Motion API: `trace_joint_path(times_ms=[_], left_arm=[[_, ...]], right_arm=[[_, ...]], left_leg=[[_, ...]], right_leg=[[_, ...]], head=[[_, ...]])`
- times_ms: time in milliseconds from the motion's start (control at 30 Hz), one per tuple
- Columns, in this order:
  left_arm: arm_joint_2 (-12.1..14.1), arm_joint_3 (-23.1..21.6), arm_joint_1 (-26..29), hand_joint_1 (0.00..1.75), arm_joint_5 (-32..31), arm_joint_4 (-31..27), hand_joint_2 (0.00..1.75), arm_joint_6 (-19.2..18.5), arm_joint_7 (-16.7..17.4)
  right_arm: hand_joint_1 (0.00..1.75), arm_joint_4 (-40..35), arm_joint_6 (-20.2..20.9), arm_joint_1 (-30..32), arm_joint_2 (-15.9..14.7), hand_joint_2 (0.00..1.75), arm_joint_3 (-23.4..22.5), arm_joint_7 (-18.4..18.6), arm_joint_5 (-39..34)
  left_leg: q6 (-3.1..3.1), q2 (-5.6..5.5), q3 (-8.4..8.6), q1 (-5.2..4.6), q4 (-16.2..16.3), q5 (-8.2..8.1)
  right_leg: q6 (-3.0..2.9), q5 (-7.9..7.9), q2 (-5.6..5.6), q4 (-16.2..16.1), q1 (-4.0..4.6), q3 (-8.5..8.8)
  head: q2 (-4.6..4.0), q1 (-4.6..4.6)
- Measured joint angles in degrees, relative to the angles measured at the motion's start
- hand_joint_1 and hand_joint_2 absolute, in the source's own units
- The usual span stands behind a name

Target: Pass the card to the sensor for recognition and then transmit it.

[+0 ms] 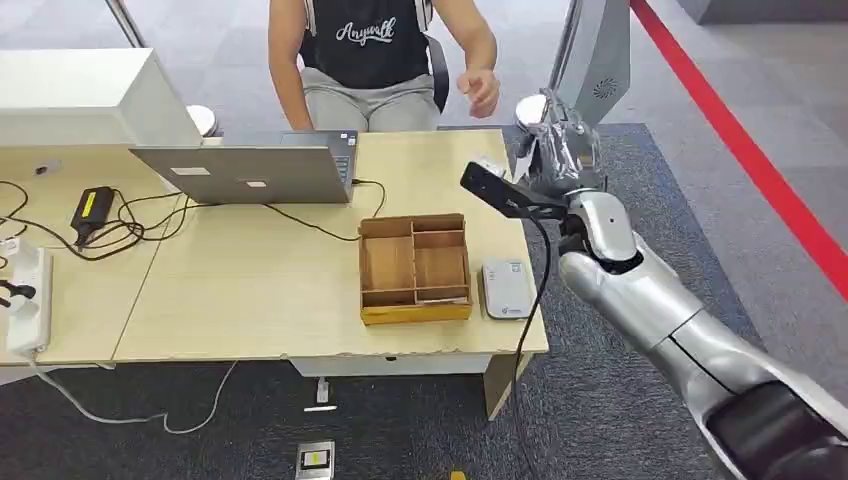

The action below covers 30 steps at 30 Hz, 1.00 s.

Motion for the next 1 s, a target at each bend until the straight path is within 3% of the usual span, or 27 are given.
trace_joint_path(times_ms=[67, 200, 667, 867, 1000], left_arm=[[0.1, -0.5, 0.0, 0.0, 0.1, -0.1, 0.0, 0.0, 0.0], [0.2, -1.4, -0.2, 0.0, 0.5, -0.2, 0.0, -0.1, 0.0], [0.6, -2.9, -0.1, 0.0, 0.6, -0.2, 0.0, -0.2, 0.0], [0.8, -4.0, -0.3, 0.0, 1.3, -0.2, 0.0, -0.5, 0.2], [0.9, -4.8, -0.3, 0.0, 2.0, -0.2, 0.0, -0.3, 0.7]], right_arm=[[1.75, 0.5, 2.3, -1.4, 1.4, 1.75, 1.4, -1.4, -0.4], [1.75, 1.4, 2.9, -3.1, 4.1, 1.75, 3.5, -2.2, -0.8], [1.75, 4.6, 4.3, -5.7, 7.2, 1.75, 7.5, -3.5, -0.9], [1.75, 10.7, 5.1, -10.2, 12.6, 1.75, 9.9, -6.3, -1.2], [1.75, 17.3, 5.0, -14.0, 16.9, 1.75, 11.4, -6.2, -1.4]], left_leg=[[-0.02, 0.0, 0.01, 0.01, 0.0, 0.01], [-0.02, -0.07, -0.01, 0.02, 0.0, 0.03], [-0.02, -0.05, -0.04, 0.02, 0.0, 0.03], [-0.07, -0.04, -0.07, 0.06, 0.0, 0.07], [-0.08, -0.03, -0.06, 0.06, 0.0, 0.07]], right_leg=[[0.0, 0.0, 0.0, 0.0, 0.0, -0.02], [0.0, -0.01, -0.04, 0.0, 0.01, -0.03], [-0.01, 0.0, -0.01, 0.0, 0.01, -0.04], [-0.03, 0.01, -0.01, 0.1, 0.05, -0.11], [-0.03, 0.01, 0.0, 0.1, 0.05, -0.12]], head=[[-0.02, -0.02], [0.0, -0.02], [0.0, 0.0], [0.0, -0.02], [0.0, -0.04]])
